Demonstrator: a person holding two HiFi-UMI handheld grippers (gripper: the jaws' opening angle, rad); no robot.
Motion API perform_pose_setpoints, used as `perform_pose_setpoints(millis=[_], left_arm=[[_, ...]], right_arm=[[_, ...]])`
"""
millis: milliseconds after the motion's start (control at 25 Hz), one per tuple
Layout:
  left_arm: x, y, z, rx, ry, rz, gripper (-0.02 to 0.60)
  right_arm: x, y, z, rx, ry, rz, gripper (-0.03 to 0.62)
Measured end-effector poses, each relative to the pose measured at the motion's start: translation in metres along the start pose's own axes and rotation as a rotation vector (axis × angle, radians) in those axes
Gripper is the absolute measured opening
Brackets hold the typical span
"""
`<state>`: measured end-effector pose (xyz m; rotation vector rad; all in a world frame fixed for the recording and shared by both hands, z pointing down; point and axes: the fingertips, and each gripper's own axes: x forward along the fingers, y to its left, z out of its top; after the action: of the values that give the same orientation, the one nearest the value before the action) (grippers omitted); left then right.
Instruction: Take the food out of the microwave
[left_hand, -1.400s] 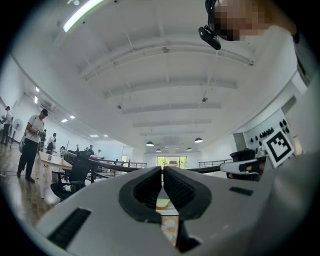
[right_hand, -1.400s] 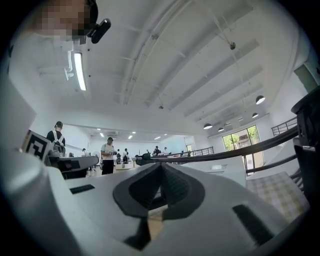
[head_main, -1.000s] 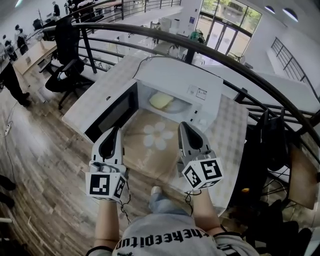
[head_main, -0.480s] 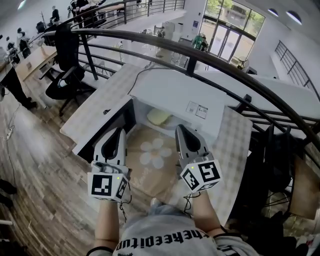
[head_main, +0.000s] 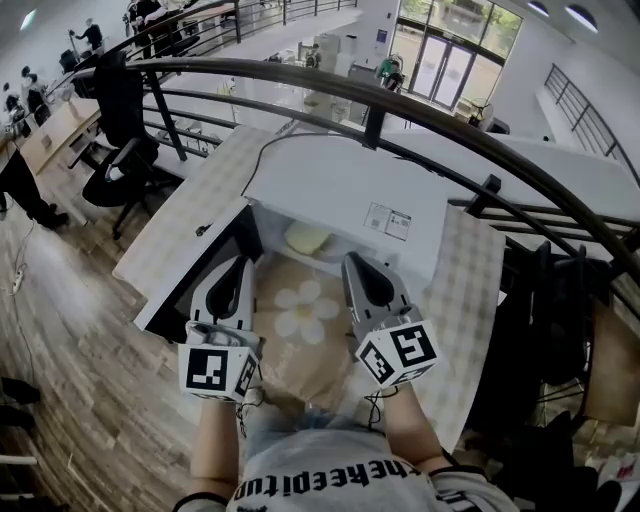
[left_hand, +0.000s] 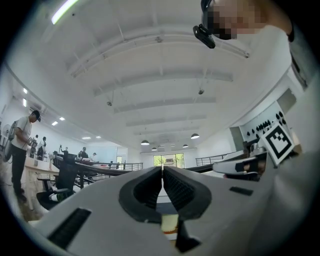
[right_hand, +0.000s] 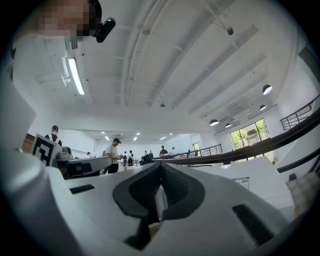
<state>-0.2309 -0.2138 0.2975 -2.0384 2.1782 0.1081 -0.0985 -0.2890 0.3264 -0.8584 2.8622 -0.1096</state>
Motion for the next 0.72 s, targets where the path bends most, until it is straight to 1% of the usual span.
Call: perform_pose_setpoints(millis=[120, 240, 480, 560, 640, 720], left_arm=[[0.011, 0.002, -0.008, 0.002, 0.002, -0.030, 0.012], [0.023, 0.006, -0.012, -0.008, 0.015, -0.063, 0.012], [0.042, 0.014, -0.038, 0.017, 0.039, -0.172, 0.009], [0.047, 0.016, -0.053, 0.055, 0.064, -0.215, 0.009], [0.052, 0.018, -0.072, 0.133, 0.107, -0.247, 0.009], [0.059, 0.019, -0.095, 0.210, 0.128, -0.273, 0.008]], right_arm=[[0.006, 0.000, -0.005, 0.002, 0.011, -0.010, 0.005], [0.012, 0.000, -0.008, -0.003, 0.017, -0.040, 0.005], [0.026, 0.000, -0.009, -0.007, 0.009, -0.113, 0.005], [0.029, 0.001, -0.010, -0.014, 0.012, -0.143, 0.005], [0.031, 0.003, -0.012, -0.017, 0.019, -0.174, 0.005], [0.030, 0.005, -0.015, -0.018, 0.030, -0.205, 0.005]])
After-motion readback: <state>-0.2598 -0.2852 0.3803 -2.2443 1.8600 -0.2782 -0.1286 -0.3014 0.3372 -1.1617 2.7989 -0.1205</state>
